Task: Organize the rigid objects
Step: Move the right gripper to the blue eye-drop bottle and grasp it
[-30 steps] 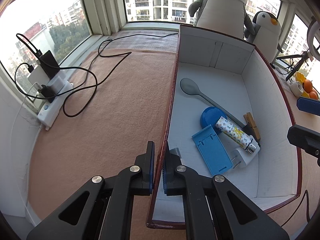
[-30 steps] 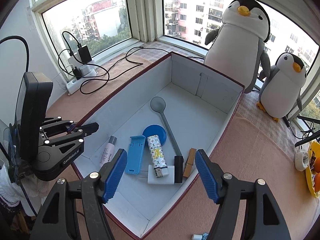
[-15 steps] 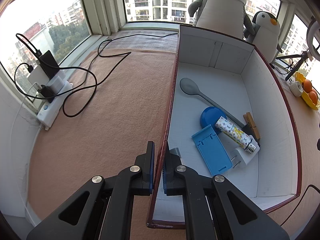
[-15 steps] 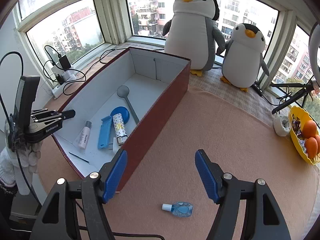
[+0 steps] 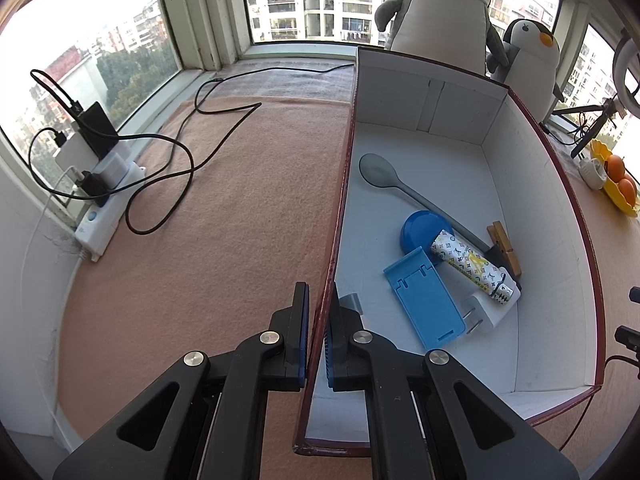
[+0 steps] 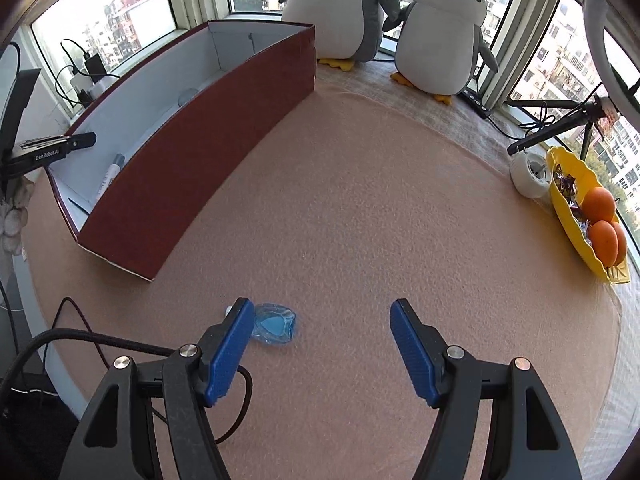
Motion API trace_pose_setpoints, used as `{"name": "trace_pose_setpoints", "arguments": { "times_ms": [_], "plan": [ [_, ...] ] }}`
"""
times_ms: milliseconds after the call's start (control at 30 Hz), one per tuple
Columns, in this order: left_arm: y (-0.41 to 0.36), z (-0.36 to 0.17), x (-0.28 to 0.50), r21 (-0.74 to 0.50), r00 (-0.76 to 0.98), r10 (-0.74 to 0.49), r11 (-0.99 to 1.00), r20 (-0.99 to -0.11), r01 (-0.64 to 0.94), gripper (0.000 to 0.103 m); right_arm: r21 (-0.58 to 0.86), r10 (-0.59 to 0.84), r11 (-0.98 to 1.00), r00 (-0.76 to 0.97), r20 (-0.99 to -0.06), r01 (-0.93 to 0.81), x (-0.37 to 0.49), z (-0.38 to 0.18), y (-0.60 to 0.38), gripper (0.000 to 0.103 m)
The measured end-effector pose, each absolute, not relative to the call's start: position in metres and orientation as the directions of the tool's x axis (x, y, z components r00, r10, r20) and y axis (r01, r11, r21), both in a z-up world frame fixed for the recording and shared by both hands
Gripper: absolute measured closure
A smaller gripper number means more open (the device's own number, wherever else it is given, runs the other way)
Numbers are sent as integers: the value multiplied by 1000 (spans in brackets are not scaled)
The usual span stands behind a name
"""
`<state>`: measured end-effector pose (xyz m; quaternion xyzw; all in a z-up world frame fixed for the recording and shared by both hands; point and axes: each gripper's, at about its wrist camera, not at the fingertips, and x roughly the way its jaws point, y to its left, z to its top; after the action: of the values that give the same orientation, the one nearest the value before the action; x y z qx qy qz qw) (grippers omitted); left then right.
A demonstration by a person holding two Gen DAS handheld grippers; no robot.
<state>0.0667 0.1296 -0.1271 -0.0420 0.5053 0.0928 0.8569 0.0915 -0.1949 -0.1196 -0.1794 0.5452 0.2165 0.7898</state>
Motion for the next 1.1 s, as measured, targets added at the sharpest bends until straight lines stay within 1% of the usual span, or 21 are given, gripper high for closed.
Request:
{"name": "trace_pose_setpoints", "arguments": {
  "times_ms": [133,300,433,633,800,867,933,1100],
  "plan": [
    [131,-128,65,19,464,113,979,-879,-202,97,-86,108,806,288,-952,-586,84,-138,-194,37],
    [131,-128,63,18,455,113,978,-883,-209,97,-98,87,789,268,-960,-607,83,-154,-193,37],
    [130,-128,62,22,451,116,978,-885,-209,97,-110,79,762,259,-963,-638,82,-163,-188,37],
    [128,-128,60,25,445,115,979,-888,-204,93,-143,57,701,255,-965,-698,78,-174,-172,37],
    [128,-128,59,24,443,116,978,-889,-208,93,-151,48,662,243,-969,-734,79,-178,-161,37],
    [128,-128,59,24,442,116,978,-889,-208,93,-162,37,648,243,-969,-744,79,-181,-157,40],
    [128,-128,58,23,443,115,978,-889,-208,93,-161,29,646,235,-972,-746,81,-184,-155,45],
    [128,-128,57,21,443,114,978,-889,-209,93,-119,46,681,205,-978,-723,92,-186,-160,45]
  ]
}}
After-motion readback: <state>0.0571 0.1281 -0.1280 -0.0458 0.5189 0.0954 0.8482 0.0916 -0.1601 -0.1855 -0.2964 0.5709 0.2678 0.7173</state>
